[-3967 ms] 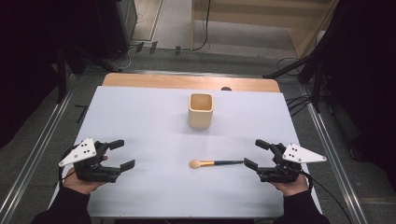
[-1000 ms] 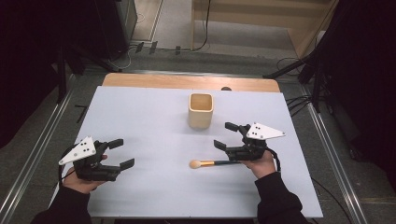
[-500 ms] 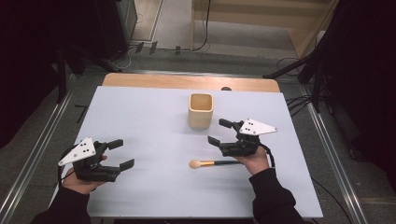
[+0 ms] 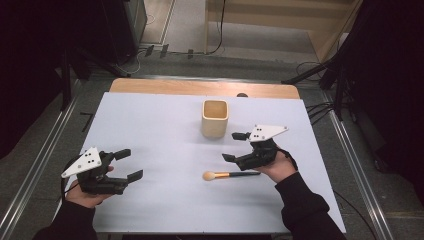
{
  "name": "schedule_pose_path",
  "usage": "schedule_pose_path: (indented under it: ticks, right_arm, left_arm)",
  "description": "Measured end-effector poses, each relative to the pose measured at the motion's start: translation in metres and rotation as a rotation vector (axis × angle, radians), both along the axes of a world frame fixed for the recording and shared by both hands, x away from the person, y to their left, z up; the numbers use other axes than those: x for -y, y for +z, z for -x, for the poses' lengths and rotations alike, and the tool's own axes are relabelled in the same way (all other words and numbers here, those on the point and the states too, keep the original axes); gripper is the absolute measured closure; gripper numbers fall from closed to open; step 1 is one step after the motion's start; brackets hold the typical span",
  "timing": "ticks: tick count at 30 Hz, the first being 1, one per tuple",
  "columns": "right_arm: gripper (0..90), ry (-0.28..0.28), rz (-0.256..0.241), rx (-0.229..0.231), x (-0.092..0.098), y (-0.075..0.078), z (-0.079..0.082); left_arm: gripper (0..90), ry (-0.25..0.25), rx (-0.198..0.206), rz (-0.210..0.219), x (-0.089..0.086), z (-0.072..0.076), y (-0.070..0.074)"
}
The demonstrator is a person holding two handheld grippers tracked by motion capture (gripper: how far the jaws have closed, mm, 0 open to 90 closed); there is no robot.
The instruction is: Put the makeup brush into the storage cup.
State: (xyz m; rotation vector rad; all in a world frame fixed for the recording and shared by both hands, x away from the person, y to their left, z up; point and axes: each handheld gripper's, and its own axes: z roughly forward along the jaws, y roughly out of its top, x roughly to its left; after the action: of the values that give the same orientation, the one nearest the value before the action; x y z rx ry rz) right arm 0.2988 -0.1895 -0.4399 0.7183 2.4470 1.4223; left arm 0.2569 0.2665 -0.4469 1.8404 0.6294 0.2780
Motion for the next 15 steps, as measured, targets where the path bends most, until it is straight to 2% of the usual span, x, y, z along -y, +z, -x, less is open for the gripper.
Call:
schedule_pose_path:
  ticks: [5,9,15]
  right_arm:
    - [22.2,0.046,0.12,-0.021,-0.005,0.007,-0.006]
    - [22.4,0.066,0.168,-0.08,-0.006,0.009,-0.01]
    - [22.7,0.088,0.216,-0.106,-0.006,0.013,-0.014]
  left_arm:
    - [16.4,-0.009,-0.001,-0.004,0.002,0.0,-0.001]
    - [16.4,-0.009,-0.004,-0.003,0.001,0.0,-0.001]
    - [16.4,-0.01,-0.011,-0.003,0.002,-0.001,-0.001]
